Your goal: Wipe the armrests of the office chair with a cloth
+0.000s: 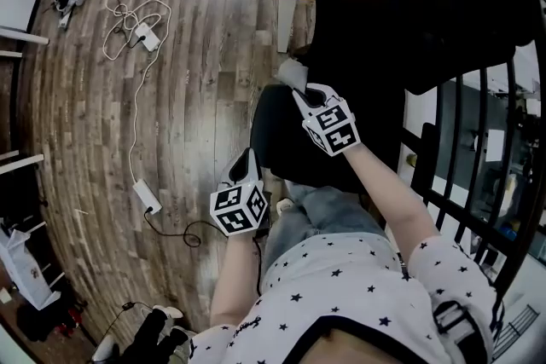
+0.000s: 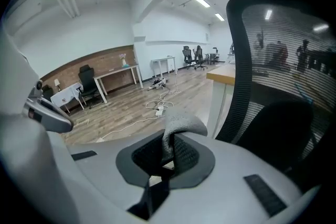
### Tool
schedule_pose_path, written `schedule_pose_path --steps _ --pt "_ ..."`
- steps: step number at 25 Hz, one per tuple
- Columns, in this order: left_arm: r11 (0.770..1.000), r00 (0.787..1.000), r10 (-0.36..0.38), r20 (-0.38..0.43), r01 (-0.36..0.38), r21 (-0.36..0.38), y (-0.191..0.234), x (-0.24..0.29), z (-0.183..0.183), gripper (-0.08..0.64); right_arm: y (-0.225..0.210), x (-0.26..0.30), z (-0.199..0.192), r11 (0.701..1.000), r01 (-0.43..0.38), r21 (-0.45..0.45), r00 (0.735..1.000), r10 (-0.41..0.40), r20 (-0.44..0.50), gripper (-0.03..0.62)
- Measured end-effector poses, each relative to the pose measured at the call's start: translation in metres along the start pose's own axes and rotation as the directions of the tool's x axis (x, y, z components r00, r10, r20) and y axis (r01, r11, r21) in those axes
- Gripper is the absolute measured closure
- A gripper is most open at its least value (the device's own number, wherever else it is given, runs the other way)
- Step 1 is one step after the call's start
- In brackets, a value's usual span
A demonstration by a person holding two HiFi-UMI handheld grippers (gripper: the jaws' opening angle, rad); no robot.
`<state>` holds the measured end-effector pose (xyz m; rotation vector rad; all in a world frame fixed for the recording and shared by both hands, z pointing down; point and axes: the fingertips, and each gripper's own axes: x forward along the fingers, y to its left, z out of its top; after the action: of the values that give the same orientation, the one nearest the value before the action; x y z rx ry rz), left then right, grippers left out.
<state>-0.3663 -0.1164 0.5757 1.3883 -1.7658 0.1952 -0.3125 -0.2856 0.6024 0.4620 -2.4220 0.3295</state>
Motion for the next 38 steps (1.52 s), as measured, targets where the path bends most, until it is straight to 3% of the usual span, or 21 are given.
schedule_pose_path --steps 21,38 --pt "0.999 0.999 0.015 -0.048 -0.017 -0.052 0.015 0.022 -0.019 0.554 -0.005 0.071 -0.049 0.998 -0.008 -0.066 0.989 -0.002 -0.149 0.561" --pt "0.997 0.998 0.015 -0.053 -0.019 -0.081 0.014 0.009 -0.041 0.554 0.01 0.074 -0.049 0.996 -0.005 -0.09 0.987 -0.01 -0.16 0.561"
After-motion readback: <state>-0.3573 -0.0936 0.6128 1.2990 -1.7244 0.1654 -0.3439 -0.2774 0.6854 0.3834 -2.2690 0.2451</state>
